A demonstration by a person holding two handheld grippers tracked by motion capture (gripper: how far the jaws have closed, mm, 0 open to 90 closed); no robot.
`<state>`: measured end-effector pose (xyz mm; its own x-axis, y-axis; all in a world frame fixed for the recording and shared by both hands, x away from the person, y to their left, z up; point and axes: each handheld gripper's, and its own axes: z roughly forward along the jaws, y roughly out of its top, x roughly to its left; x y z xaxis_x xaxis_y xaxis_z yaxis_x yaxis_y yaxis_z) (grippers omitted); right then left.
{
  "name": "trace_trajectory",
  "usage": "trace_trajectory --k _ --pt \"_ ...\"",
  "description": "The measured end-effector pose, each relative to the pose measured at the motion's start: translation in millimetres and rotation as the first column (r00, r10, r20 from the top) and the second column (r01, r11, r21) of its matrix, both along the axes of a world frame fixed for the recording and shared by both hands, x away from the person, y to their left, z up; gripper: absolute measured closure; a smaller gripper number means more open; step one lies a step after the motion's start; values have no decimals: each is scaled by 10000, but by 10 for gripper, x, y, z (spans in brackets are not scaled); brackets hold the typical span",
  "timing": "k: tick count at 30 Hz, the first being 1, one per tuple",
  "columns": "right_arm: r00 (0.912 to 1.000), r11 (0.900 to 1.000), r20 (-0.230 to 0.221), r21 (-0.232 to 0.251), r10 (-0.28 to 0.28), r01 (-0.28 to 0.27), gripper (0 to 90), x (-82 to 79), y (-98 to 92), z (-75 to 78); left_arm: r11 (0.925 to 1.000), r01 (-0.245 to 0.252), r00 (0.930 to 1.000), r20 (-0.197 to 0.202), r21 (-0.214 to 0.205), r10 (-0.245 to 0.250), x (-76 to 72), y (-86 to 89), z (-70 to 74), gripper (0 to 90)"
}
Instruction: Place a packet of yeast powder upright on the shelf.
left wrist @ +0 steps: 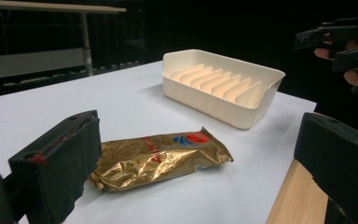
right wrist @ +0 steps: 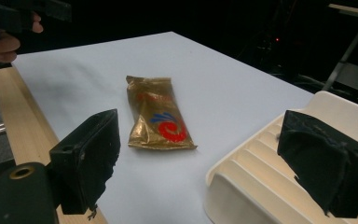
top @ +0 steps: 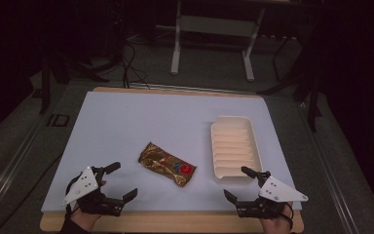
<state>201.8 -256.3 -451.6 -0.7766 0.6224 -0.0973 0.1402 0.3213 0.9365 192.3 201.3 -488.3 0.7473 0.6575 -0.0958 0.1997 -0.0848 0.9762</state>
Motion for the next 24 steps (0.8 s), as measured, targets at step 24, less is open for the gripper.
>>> trace_trajectory --k 24 --pt "9965 9965 58 81 835 -835 112 -80 82 54 9941 1052 9910 -856 274 -1025 -43 -137 187 12"
